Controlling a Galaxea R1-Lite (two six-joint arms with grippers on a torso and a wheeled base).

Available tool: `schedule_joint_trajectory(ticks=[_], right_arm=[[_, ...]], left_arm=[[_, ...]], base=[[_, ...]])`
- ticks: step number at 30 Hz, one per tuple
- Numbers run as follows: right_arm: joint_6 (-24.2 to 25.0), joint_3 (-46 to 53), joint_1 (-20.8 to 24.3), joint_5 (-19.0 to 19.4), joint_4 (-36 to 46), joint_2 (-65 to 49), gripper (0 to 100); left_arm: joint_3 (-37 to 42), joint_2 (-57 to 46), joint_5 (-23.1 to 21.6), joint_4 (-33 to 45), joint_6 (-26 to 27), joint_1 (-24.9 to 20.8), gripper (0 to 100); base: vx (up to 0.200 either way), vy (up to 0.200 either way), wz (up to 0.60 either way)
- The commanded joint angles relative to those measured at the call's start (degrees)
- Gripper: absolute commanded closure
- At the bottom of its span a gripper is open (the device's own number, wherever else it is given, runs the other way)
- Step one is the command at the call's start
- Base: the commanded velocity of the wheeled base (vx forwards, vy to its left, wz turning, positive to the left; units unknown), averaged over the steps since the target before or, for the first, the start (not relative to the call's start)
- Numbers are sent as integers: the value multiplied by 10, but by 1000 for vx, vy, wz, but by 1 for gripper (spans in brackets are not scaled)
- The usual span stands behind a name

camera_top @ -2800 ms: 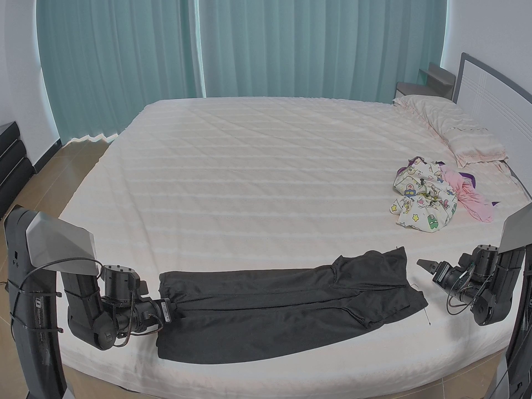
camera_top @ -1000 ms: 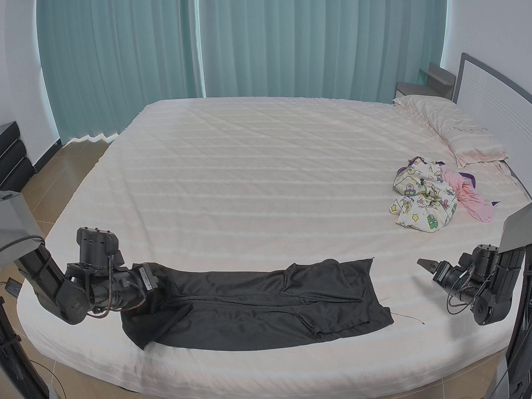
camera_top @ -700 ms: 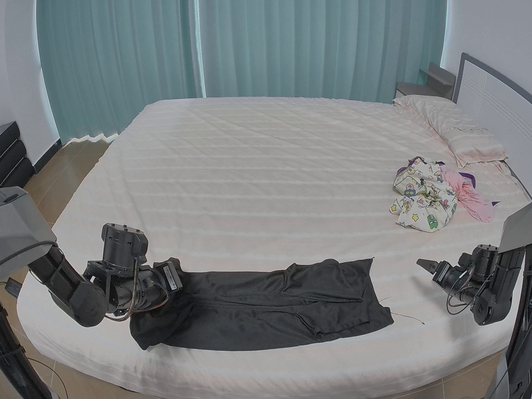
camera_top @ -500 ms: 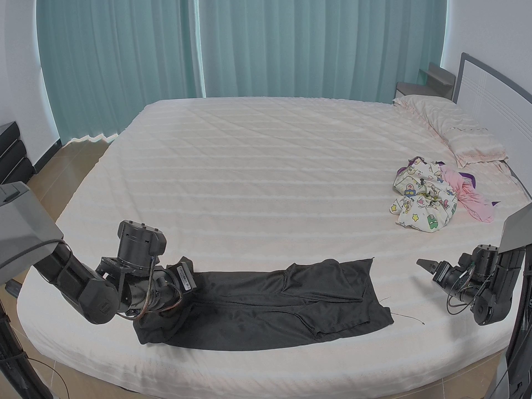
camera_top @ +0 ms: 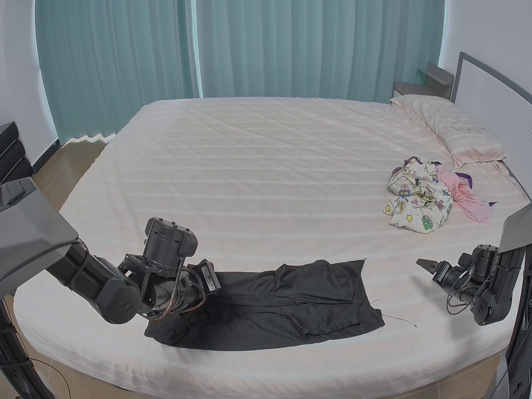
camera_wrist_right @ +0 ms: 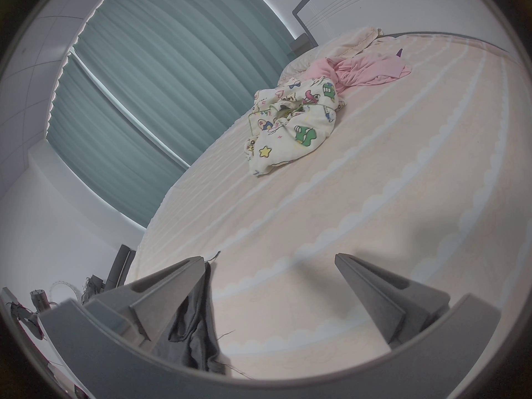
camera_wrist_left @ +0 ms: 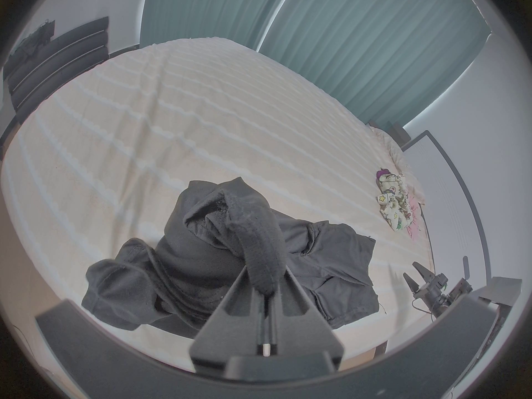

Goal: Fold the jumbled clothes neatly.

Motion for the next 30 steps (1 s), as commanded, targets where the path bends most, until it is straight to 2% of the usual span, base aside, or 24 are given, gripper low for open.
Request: schedule_joint_trajectory(ticks=[1,10,19,30], right_arm=[[0,0,0,0,-6,1,0],[0,0,1,0,-6,1,0],[0,0,2,0,-6,1,0],[-1,-1,2,-1,-6,9,0]], left_arm=[[-3,3,0,-1,-2,-7,100],[-18,10,0,10,-7,-22,100],[-69,30,0,44,-23,-37,100],[-113,79,1,47,-23,-53,100]], base=[[0,-200,0],[0,-200,0],[0,-200,0],[0,-200,0]])
